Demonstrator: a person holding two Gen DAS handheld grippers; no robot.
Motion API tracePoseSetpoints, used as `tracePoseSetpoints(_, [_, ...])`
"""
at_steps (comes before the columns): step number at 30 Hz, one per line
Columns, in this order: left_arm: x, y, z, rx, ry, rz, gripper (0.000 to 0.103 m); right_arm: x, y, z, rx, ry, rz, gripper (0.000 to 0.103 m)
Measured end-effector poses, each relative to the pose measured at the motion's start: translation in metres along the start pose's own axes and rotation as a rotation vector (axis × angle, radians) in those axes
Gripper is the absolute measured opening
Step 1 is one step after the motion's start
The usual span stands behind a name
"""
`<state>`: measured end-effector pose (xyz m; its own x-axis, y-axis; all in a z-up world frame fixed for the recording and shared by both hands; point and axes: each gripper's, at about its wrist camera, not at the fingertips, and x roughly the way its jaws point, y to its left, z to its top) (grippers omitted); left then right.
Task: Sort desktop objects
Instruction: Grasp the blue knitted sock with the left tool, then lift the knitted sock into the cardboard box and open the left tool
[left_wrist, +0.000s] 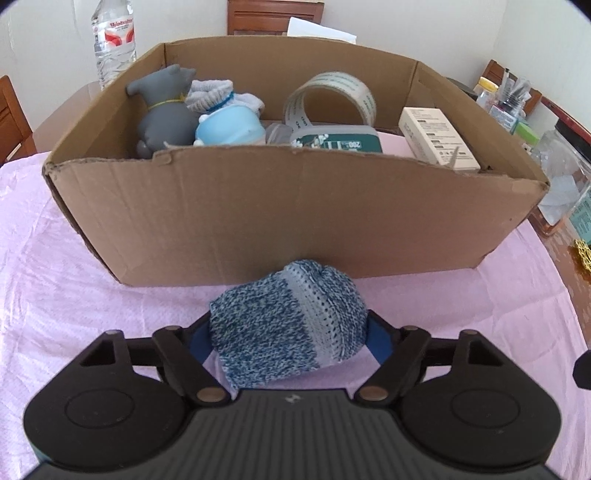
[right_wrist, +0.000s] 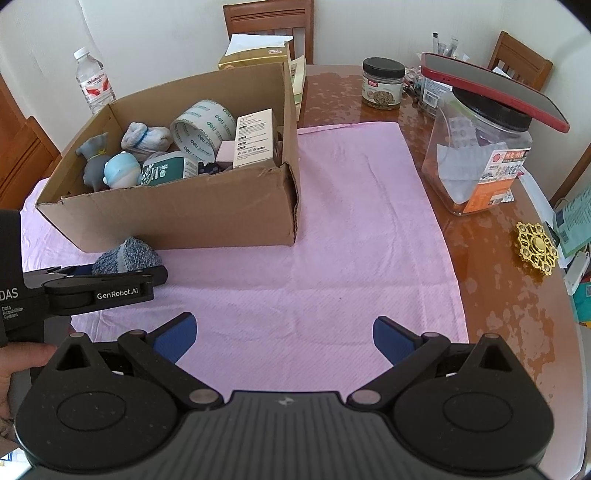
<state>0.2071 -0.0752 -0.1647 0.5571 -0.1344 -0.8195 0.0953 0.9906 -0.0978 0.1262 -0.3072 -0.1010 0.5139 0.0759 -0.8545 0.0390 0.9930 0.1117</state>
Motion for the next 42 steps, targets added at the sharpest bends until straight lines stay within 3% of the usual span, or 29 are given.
tracePoseSetpoints(15, [-0.025, -0.001, 0.003, 0.106, 0.013, -0.048, 0.075, -0.007, 0.004, -0.003, -0.012, -0.008, 0.017, 0.103])
tracePoseSetpoints(24, [-0.060, -0.007, 0.013, 0.200, 0.024, -0.112, 0.075, -0.013, 0.011, -0.002, -0.029, -0.018, 0.034, 0.103])
tracePoseSetpoints(30, [-0.088, -0.012, 0.030, 0.273, 0.001, -0.134, 0.075, -0.015, 0.019, -0.001, -0.034, -0.018, 0.056, 0.103])
tracePoseSetpoints(42, [-0.103, -0.017, 0.085, 0.289, -0.041, -0.161, 0.075, -0.020, 0.030, 0.008, -0.045, -0.018, 0.072, 0.103])
